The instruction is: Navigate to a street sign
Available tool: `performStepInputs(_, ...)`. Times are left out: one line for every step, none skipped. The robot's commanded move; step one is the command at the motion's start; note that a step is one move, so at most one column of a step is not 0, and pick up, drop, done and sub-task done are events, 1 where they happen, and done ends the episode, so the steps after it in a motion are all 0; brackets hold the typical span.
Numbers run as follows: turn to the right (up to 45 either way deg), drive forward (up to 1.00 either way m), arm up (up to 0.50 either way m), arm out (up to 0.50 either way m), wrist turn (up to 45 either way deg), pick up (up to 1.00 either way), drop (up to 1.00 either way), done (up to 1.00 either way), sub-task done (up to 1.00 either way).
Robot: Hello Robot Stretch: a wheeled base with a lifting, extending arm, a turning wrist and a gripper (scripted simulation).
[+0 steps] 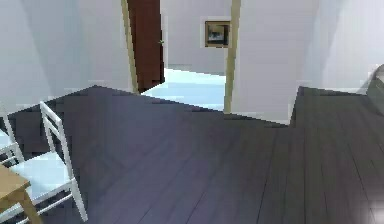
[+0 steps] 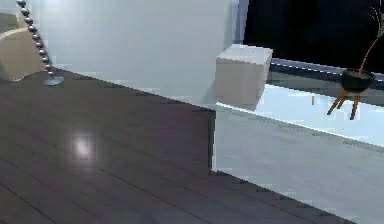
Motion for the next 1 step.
performStepInputs(0.0,1.00,0.00,0.00,0.0,0.00,0.00,0.00,0.00)
